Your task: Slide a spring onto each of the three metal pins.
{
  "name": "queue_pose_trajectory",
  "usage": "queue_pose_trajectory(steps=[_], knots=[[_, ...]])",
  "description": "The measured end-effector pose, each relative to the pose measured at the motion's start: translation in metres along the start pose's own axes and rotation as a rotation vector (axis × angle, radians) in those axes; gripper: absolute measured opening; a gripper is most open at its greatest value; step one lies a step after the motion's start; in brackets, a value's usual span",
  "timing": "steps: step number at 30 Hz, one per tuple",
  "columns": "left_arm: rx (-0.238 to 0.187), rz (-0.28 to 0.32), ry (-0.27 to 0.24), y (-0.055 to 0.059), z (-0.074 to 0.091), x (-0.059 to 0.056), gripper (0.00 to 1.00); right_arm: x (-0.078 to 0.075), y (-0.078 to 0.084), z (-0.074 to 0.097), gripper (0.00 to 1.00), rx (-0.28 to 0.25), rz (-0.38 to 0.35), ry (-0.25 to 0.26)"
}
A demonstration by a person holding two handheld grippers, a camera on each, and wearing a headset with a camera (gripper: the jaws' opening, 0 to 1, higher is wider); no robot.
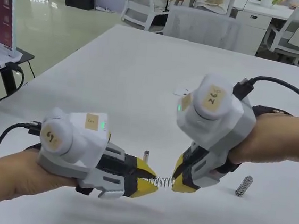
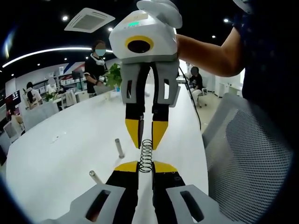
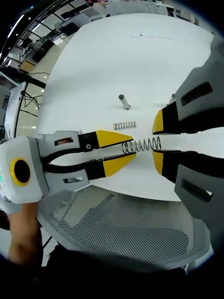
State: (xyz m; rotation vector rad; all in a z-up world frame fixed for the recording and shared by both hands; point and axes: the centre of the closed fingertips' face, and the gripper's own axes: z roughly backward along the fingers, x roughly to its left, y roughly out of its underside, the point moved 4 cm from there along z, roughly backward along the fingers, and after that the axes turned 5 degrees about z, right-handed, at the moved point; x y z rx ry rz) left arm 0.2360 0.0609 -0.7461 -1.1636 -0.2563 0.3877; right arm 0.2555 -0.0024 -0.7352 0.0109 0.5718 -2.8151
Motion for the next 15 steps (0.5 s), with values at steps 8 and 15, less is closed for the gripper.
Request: queue_pose_trajectory(steps=[8, 15], knots=[[-0.018, -0.004, 0.008, -0.0064, -0.0007, -0.0039, 0.02, 0.0023, 0.0046, -0.0045, 0.12, 0.002, -0.009, -0.013], [-0.036, -0.006, 0.014, -0.0101, -0.0001, -0.0051, 0.02, 0.0038, 0.007, -0.0067, 0.12, 0.005, -0.016, -0.02]])
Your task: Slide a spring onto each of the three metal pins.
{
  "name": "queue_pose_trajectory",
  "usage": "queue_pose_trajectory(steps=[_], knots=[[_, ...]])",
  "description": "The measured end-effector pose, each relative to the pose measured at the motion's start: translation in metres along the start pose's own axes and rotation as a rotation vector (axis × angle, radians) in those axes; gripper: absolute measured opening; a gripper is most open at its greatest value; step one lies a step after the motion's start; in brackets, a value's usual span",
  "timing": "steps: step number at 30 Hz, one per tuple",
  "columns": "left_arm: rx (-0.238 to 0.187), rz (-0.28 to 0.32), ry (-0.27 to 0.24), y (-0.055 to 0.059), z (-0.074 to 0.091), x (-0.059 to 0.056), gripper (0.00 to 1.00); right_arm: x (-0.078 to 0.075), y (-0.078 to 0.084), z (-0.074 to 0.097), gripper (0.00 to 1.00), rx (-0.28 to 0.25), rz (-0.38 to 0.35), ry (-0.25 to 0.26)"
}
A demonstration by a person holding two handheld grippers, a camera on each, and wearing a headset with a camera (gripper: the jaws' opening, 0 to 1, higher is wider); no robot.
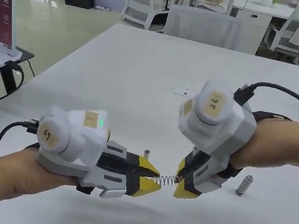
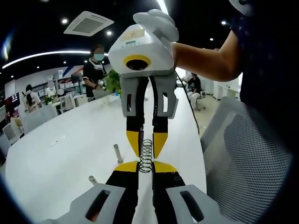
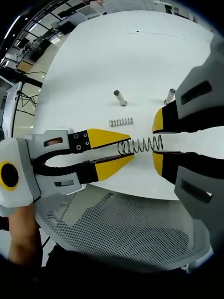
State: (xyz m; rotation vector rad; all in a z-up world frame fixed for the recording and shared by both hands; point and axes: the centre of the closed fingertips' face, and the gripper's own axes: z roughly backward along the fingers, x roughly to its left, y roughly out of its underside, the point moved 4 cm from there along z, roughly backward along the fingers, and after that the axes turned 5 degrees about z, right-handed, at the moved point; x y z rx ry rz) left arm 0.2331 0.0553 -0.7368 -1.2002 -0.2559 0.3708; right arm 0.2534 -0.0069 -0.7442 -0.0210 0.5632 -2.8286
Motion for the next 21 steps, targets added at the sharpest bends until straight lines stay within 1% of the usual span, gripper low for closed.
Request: queue_pose_trajectory(steps=[2, 7, 16, 21], knots=[[-0.013, 0.007, 0.001, -0.0019, 0.0007, 0.0006, 0.02, 0.0004, -0.0001, -0.0002, 0.12, -0.001, -0.002, -0.002], [-0.018, 0.005, 0.005, -0.0012, 0.0009, 0.0015, 0.02, 0.0007, -0.0007, -0.0003, 0.1, -0.005, -0.003, -0.003], [-0.008, 0.005, 0.001, -0.0018, -0.0016, -0.0015, 0.02, 0.0006, -0.0025, 0.0023, 0.09, -0.015, 0.002, 0.003], [0.002, 0.016, 0.002, -0.0008, -0.0033, -0.0039, 0.02, 0.0017, -0.0049, 0.0044, 0.09, -0.02, 0.008, 0.006]])
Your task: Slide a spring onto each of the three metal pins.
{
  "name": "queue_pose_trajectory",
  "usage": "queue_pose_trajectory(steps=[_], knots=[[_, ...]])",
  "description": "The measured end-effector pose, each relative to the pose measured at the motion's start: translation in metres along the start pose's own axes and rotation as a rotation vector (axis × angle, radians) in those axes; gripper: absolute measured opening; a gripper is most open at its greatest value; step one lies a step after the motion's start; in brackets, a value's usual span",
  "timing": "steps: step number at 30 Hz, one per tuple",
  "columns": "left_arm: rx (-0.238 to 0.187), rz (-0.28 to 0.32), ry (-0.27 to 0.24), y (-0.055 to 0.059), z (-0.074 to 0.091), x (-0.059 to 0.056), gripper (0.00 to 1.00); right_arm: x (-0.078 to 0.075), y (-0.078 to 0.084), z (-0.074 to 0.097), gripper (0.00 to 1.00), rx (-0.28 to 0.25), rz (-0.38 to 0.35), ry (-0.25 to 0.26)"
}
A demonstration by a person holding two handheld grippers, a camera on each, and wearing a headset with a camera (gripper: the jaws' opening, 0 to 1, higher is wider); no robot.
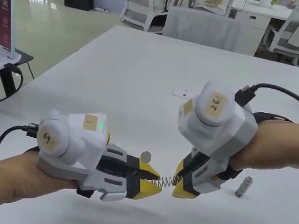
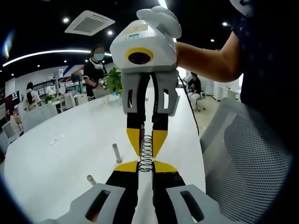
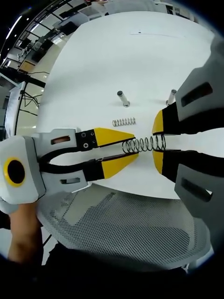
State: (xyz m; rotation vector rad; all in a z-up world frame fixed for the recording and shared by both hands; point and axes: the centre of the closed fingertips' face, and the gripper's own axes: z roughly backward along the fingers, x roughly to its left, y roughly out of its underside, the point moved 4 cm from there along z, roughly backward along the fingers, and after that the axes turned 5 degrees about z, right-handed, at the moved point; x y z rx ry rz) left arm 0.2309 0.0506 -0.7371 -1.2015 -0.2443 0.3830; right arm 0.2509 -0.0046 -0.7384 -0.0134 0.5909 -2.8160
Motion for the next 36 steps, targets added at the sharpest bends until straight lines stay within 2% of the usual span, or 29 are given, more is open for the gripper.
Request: queue_pose_trajectory(steps=[18, 36], knots=[[0.021, 0.012, 0.007, 0.009, -0.001, 0.003, 0.02, 0.003, -0.019, 0.008, 0.09, -0.05, 0.013, -0.003], [0.024, 0.021, 0.012, 0.012, -0.002, 0.003, 0.02, 0.005, -0.034, 0.006, 0.08, -0.037, 0.052, -0.006]])
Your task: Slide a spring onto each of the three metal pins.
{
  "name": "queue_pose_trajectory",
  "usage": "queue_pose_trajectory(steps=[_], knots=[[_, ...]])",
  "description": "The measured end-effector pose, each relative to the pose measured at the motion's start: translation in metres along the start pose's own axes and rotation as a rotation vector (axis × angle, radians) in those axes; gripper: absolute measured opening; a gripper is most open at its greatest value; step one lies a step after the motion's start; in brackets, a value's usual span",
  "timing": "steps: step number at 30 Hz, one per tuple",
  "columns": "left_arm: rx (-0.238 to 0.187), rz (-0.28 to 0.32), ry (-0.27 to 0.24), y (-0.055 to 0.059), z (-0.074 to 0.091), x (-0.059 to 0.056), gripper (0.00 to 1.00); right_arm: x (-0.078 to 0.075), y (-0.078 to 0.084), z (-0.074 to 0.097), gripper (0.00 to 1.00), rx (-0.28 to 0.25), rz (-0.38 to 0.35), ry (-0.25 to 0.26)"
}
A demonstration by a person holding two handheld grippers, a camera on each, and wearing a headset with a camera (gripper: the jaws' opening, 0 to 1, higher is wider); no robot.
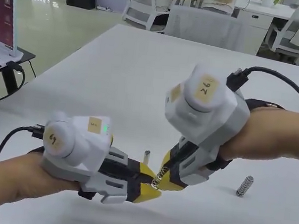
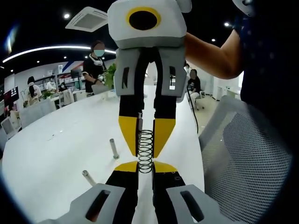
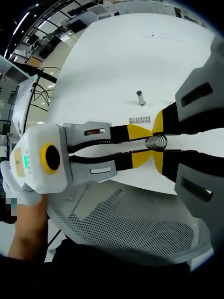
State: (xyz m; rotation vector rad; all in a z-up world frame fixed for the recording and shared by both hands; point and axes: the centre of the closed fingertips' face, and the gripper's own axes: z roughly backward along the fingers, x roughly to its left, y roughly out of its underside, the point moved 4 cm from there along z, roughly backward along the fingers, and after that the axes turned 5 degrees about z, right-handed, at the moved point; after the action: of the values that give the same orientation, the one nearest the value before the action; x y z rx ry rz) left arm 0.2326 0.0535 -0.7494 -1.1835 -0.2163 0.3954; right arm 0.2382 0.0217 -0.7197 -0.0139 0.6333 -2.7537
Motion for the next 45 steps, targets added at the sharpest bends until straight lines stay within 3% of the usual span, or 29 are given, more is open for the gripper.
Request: queue_pose_trajectory(steps=[18, 45], knots=[[0.0, 0.016, 0.001, 0.001, -0.001, -0.001, 0.03, 0.0, -0.004, -0.001, 0.08, 0.014, 0.005, -0.003], [0.021, 0.092, -0.018, 0.008, 0.008, 0.003, 0.3, -0.007, 0.018, 0.011, 0.08, 0.043, -0.036, 0.033]])
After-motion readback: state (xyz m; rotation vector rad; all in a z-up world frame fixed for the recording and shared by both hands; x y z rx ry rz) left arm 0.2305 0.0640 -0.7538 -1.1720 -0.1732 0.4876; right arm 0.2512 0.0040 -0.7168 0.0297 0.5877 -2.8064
